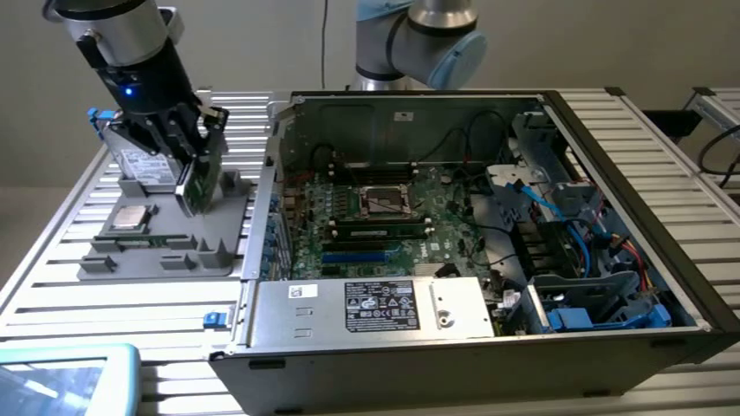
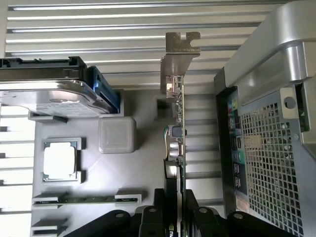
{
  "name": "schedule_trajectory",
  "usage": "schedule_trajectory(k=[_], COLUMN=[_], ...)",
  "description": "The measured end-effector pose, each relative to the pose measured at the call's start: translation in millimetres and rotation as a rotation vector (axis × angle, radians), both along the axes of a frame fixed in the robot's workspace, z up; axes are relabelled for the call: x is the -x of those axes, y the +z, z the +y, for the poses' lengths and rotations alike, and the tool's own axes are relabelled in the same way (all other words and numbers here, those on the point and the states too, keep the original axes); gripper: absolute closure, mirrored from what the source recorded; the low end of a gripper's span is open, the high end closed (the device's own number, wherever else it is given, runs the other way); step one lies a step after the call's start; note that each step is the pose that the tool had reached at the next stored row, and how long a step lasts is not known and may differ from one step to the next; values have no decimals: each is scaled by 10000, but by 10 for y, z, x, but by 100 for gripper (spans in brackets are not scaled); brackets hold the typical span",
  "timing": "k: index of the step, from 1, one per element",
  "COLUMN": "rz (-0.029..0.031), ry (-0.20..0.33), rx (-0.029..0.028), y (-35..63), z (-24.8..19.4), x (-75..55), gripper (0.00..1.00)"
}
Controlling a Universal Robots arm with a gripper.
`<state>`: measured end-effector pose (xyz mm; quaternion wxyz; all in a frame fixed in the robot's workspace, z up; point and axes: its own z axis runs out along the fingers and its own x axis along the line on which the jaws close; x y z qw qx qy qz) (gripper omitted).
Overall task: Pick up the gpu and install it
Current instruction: 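Pick up the gpu and move the gpu toward the slot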
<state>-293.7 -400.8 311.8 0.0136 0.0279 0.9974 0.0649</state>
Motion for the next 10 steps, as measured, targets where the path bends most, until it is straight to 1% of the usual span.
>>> schedule_trajectory(k=[6,10], rz=[0,1], ry=[3,2], rx=[-1,0], y=[271,454], z=[-4,-6], x=[-8,-74], gripper=[73,73])
